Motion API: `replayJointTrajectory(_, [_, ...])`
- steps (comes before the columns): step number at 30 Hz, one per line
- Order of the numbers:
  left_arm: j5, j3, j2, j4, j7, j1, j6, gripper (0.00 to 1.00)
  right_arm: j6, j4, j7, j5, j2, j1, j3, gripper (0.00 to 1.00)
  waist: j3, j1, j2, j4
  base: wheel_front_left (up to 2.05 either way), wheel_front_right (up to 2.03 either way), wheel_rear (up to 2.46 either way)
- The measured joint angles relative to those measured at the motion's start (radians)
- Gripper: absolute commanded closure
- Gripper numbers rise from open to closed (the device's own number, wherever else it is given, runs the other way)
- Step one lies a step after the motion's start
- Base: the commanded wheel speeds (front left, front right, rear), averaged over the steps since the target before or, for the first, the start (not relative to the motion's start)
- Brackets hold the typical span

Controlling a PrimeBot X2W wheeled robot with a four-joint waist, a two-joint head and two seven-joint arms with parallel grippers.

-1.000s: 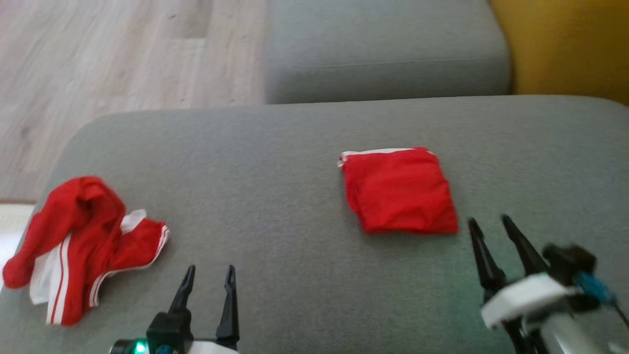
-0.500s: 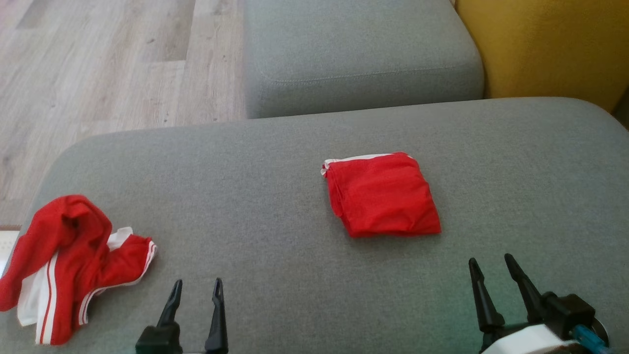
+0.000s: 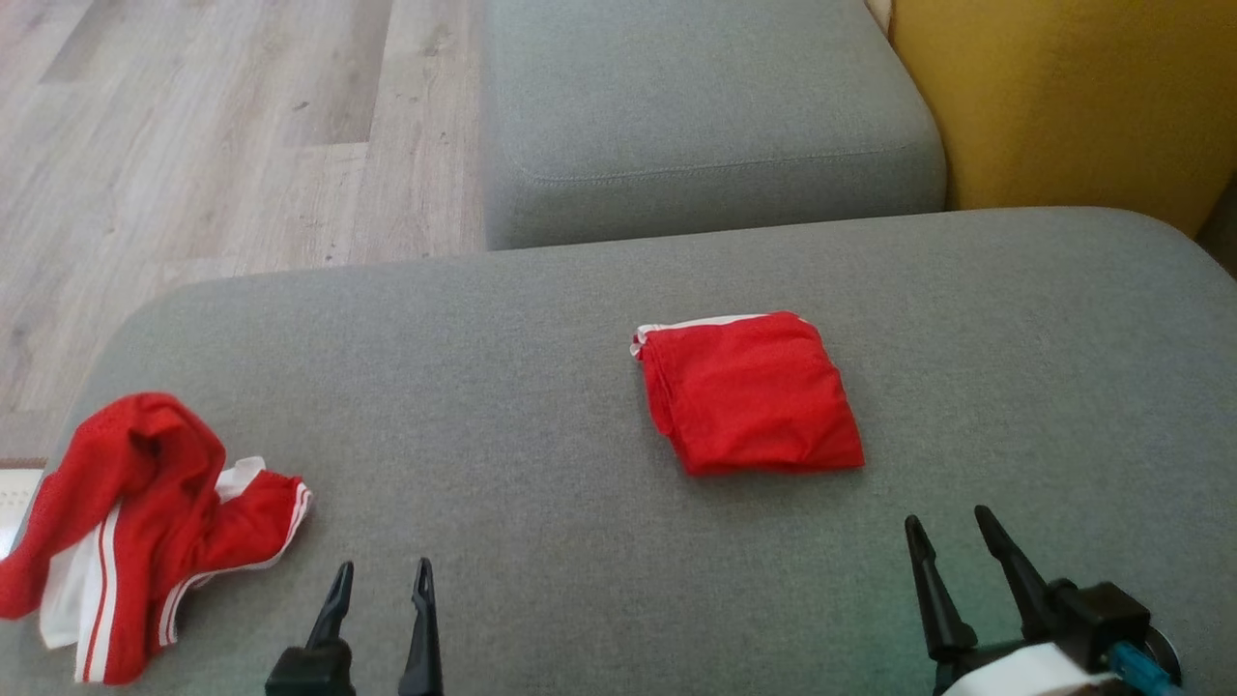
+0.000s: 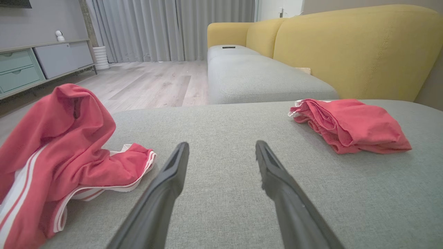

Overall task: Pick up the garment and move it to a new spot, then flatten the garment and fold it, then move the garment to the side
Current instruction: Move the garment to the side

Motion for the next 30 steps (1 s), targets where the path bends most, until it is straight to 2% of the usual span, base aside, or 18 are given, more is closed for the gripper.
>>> replayJointTrajectory(16, [0.000, 0.000, 0.000, 0.020, 0.000, 0.022, -0.009, 0.00, 0.000, 0.011, 0.000, 0.000, 0.013, 0.019, 0.000, 0.00, -0.006, 0.0000, 0.0000, 0.013, 0.00, 0.00, 0.00])
replayJointTrajectory(30, [0.000, -0.023, 0.000, 0.012, 0.000, 0.009, -0.018, 0.00, 0.000, 0.058, 0.000, 0.020, 0.009, -0.031, -0.017, 0.00, 0.059, 0.0000, 0.0000, 0.043, 0.00, 0.00, 0.00])
